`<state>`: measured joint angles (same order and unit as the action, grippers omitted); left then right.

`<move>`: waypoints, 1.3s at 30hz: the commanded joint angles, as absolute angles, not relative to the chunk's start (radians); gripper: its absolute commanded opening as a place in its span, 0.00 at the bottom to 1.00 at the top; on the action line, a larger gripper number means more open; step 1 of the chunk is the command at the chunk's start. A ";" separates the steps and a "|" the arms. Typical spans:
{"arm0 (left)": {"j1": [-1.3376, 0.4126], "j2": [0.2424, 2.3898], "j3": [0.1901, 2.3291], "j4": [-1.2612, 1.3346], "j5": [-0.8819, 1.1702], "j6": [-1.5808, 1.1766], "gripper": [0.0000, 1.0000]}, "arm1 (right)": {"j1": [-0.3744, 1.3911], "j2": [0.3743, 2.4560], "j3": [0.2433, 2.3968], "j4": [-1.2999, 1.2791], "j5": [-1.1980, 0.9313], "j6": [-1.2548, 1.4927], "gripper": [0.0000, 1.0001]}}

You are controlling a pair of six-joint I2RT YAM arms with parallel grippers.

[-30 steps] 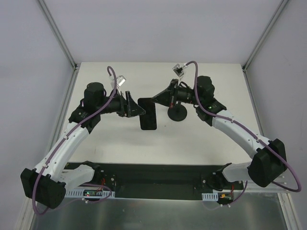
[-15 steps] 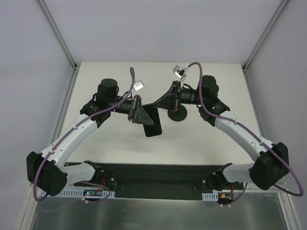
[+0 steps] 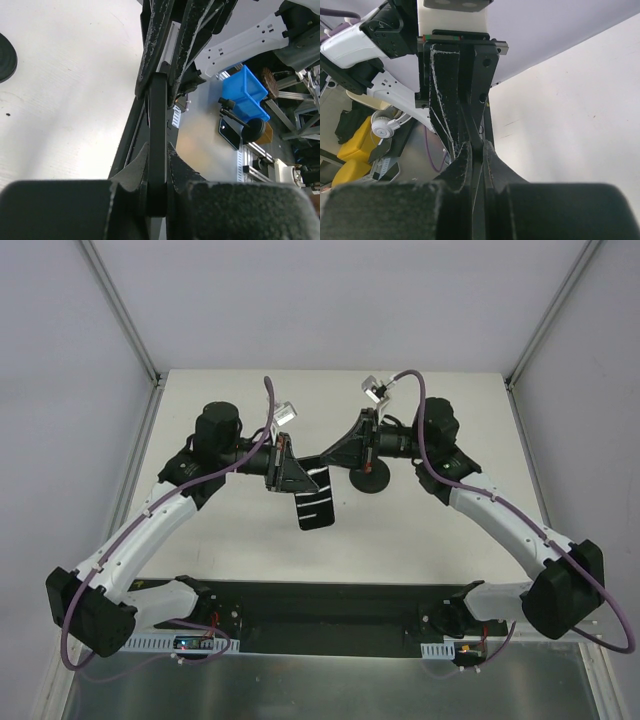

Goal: Place the phone on the phone stand

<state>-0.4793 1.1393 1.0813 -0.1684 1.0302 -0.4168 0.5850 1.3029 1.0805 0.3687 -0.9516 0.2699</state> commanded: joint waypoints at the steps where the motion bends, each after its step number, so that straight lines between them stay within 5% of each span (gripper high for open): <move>1: -0.497 1.080 1.118 -0.112 0.983 -0.422 0.00 | 0.588 1.252 1.106 0.378 -0.954 0.224 0.14; 3: -0.499 1.055 1.106 -0.112 0.892 -0.423 0.00 | 0.575 1.252 1.135 0.322 -0.946 0.201 0.63; 5: -0.499 1.040 1.106 -0.115 0.810 -0.423 0.00 | 0.562 1.243 1.138 0.241 -0.917 0.154 0.87; 11: -0.499 1.069 1.150 -0.117 0.684 -0.371 0.00 | 0.519 1.157 1.161 -0.112 -0.562 -0.072 1.00; 17: -0.499 1.169 1.247 -0.144 0.497 -0.383 0.00 | 0.422 1.167 1.267 -0.477 -0.040 -0.068 1.00; 26: -0.502 1.331 1.397 -0.178 0.416 -0.333 0.00 | 0.396 1.300 1.365 -0.620 -0.052 0.044 0.99; 39: -0.518 1.289 1.281 -0.163 0.445 -0.178 0.00 | 0.460 1.419 1.411 -0.590 0.109 0.055 0.63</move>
